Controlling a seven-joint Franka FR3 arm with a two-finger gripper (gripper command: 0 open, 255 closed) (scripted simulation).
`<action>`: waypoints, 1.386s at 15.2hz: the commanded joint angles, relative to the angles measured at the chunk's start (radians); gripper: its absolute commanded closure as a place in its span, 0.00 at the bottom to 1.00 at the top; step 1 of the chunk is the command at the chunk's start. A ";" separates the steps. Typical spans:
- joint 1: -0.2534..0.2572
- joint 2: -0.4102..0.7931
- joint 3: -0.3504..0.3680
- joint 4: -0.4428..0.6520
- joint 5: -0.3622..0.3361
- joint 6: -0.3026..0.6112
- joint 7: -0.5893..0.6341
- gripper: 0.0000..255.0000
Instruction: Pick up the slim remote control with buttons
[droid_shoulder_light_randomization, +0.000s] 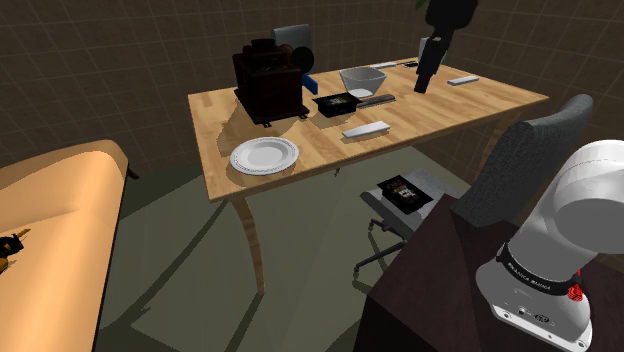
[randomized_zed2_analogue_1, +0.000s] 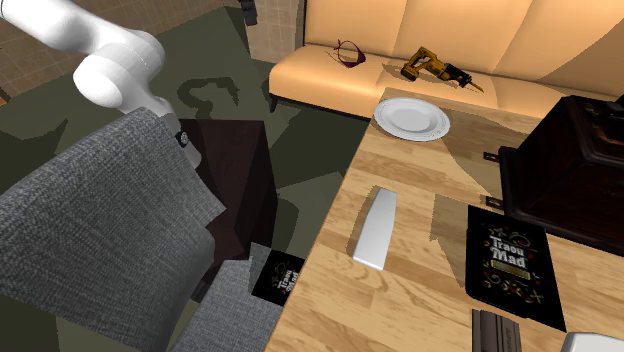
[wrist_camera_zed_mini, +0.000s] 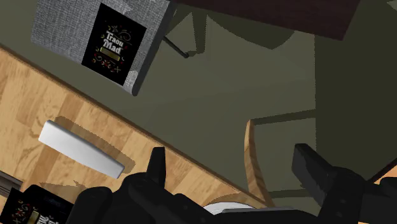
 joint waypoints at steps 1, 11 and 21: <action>0.000 0.000 0.000 0.000 0.000 0.000 0.000 0.00; 0.011 0.188 -0.246 -0.046 -0.103 0.233 -0.401 0.00; 0.062 0.544 -0.464 0.088 -0.067 0.438 -0.825 0.00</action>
